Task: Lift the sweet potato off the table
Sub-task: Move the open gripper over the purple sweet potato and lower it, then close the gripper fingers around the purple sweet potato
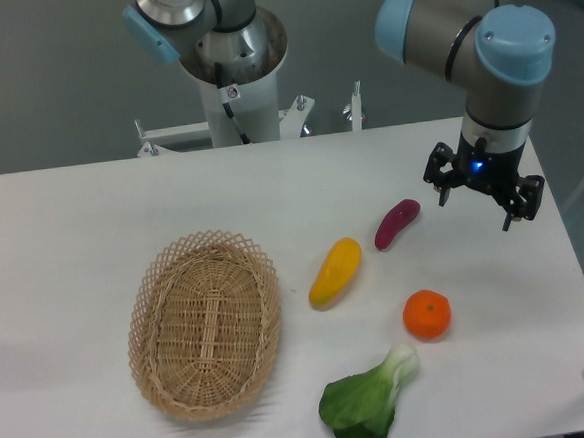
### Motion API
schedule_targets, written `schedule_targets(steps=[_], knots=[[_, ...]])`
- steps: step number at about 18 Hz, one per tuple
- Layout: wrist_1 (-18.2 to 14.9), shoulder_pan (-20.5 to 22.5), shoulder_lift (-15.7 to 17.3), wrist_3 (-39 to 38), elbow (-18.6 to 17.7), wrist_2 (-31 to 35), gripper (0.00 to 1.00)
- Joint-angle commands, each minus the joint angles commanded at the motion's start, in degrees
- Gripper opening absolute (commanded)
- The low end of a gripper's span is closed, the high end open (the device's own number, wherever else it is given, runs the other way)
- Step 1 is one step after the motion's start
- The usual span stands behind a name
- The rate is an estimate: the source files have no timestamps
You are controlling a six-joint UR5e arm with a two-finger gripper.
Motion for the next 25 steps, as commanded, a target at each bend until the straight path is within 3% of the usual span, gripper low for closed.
schedule_targets(steps=[3, 10, 11, 14, 15, 21, 25], knots=[[-0.1, 0.2, 0.1, 0.0, -0.4, -1.7, 1.00], [0.9, 0.2, 0.7, 0.0, -6.1, -1.3, 1.00], [2.5, 0.1, 0.8, 0.0, -7.5, -1.1, 1.00], [13.1, 0.1, 0.6, 0.1, -13.7, -1.0, 1.00], [15.0, 0.1, 0.6, 0.1, -14.9, -1.0, 1.00], [17.4, 0.1, -0.3, 1.9, -19.1, -0.7, 1.00], [17.5, 0.1, -0.4, 8.3, -21.9, 4.3, 1.00]])
